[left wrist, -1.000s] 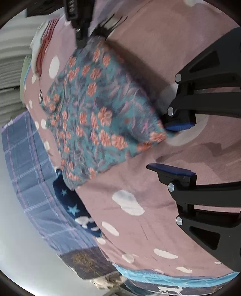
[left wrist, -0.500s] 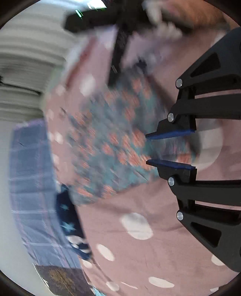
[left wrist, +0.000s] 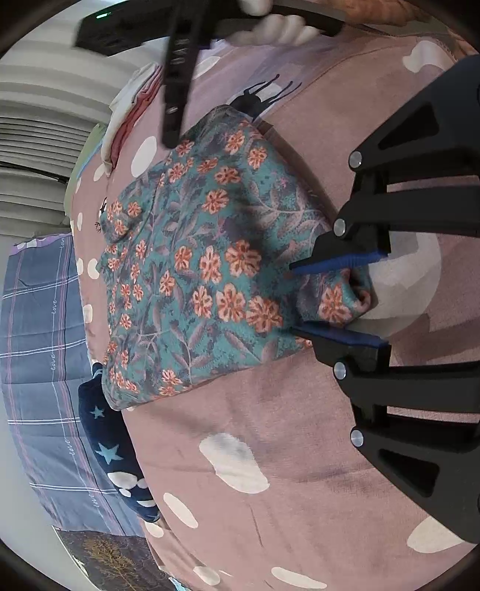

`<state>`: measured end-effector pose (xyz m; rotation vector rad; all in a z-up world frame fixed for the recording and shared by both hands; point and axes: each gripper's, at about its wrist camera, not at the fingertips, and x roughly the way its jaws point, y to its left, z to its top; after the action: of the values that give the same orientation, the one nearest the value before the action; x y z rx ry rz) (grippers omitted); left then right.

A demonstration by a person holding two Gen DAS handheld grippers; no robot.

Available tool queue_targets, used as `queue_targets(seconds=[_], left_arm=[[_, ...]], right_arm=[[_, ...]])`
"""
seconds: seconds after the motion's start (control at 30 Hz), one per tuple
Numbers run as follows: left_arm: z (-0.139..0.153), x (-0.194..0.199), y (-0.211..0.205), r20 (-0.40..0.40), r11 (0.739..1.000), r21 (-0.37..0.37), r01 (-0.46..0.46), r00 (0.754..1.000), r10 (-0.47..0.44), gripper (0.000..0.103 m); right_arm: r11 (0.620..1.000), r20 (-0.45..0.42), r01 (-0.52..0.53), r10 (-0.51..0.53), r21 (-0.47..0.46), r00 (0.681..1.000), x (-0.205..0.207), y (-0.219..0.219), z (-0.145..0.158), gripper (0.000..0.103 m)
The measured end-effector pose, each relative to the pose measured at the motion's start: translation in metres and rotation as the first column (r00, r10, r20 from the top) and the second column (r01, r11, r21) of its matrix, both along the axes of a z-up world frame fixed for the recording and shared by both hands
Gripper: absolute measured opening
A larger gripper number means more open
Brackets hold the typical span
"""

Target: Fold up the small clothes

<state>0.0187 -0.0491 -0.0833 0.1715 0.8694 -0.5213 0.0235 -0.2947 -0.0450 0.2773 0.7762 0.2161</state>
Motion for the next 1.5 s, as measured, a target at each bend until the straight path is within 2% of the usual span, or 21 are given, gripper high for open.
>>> queue_targets(seconds=[0.1,0.23,0.27,0.3,0.33,0.4,0.47,0.57,0.67,0.73,0.77,0.83,0.9,0.93,0.97,1.07,1.13,1.27,1.37,1.43,1.5], left_arm=[[0.000,-0.001,-0.001,0.007,1.000,0.005,-0.001,1.000,0.001,0.031],[0.000,-0.002,0.000,0.011,1.000,-0.002,0.002,1.000,-0.002,0.035],[0.000,-0.003,0.001,0.010,1.000,-0.008,0.005,1.000,-0.005,0.036],[-0.001,-0.003,0.001,0.008,1.000,-0.012,0.007,1.000,-0.007,0.037],[-0.001,-0.003,0.001,0.006,1.000,-0.015,0.009,1.000,-0.009,0.037],[-0.001,-0.002,0.001,0.002,1.000,-0.020,0.016,1.000,-0.015,0.040],[-0.001,-0.003,0.000,0.002,1.000,-0.021,0.022,1.000,-0.022,0.042],[-0.002,-0.003,-0.001,-0.001,0.999,-0.020,0.028,1.000,-0.028,0.045],[-0.002,-0.003,-0.002,-0.001,0.999,-0.021,0.030,1.000,-0.030,0.046],[-0.002,-0.003,-0.003,-0.001,0.999,-0.023,0.030,1.000,-0.030,0.046],[-0.002,-0.004,-0.002,-0.001,0.999,-0.025,0.029,1.000,-0.029,0.046],[-0.001,-0.004,-0.002,-0.001,0.999,-0.028,0.027,1.000,-0.027,0.046],[-0.001,-0.004,-0.002,-0.001,0.999,-0.026,0.025,1.000,-0.025,0.046],[-0.001,-0.004,-0.003,-0.002,0.999,-0.023,0.025,1.000,-0.025,0.047],[-0.001,-0.003,-0.004,-0.002,0.999,-0.019,0.026,1.000,-0.026,0.047],[-0.001,-0.004,-0.006,0.004,1.000,-0.006,0.027,1.000,-0.027,0.047],[-0.001,-0.005,-0.006,0.007,1.000,-0.002,0.026,1.000,-0.026,0.048],[0.000,-0.005,-0.007,0.013,1.000,0.008,0.025,1.000,-0.025,0.048],[0.001,-0.006,-0.006,0.017,1.000,0.006,0.025,1.000,-0.025,0.048],[0.003,-0.006,-0.005,0.016,1.000,0.003,0.022,1.000,-0.022,0.048],[0.009,-0.005,0.000,0.005,0.999,-0.025,0.020,1.000,-0.020,0.048]], right_arm=[[0.998,0.012,-0.068,0.068,-0.017,0.998,0.023,0.012,0.012,0.014],[0.990,-0.039,-0.144,0.144,-0.002,0.989,0.066,0.021,0.006,0.014],[0.990,-0.061,-0.129,0.126,-0.049,0.990,0.080,0.020,-0.002,0.013],[0.991,-0.075,-0.113,0.107,-0.073,0.991,0.087,0.018,-0.007,0.004],[0.994,-0.095,-0.092,0.085,-0.067,0.992,0.097,0.009,-0.015,0.000],[0.997,-0.110,-0.054,0.060,0.057,0.992,0.105,-0.014,-0.022,0.000],[0.992,-0.092,-0.034,0.046,0.122,0.995,0.102,-0.025,-0.018,0.000],[0.997,-0.035,-0.049,0.051,0.059,0.998,0.094,-0.022,-0.004,0.007],[0.992,-0.026,-0.084,0.087,0.097,0.996,0.097,-0.020,0.001,0.013],[0.997,-0.055,-0.065,0.067,0.040,0.996,0.105,-0.018,-0.005,0.011],[0.999,-0.084,-0.044,0.042,-0.028,0.996,0.113,-0.017,-0.011,0.010],[0.994,-0.106,0.004,-0.015,-0.109,0.994,0.123,-0.021,-0.018,0.016],[0.995,-0.106,0.063,-0.071,-0.078,0.992,0.121,-0.032,-0.013,0.023],[0.997,-0.094,0.068,-0.072,-0.043,0.993,0.117,-0.035,-0.009,0.023],[0.998,-0.077,0.062,-0.064,-0.020,0.995,0.111,-0.037,-0.003,0.023],[0.999,-0.034,0.025,-0.027,-0.041,0.999,0.095,-0.028,0.011,0.023],[0.998,-0.005,-0.046,0.046,-0.038,0.999,0.084,-0.014,0.020,0.023],[0.987,-0.009,-0.147,0.147,-0.068,0.989,0.085,0.015,0.017,0.029],[0.977,-0.107,-0.121,0.103,-0.176,0.989,0.103,0.025,-0.011,0.025],[0.980,-0.104,-0.114,0.098,-0.162,0.990,0.103,0.024,-0.015,0.026],[0.984,-0.072,-0.113,0.104,-0.137,0.992,0.096,0.022,-0.003,0.030]])
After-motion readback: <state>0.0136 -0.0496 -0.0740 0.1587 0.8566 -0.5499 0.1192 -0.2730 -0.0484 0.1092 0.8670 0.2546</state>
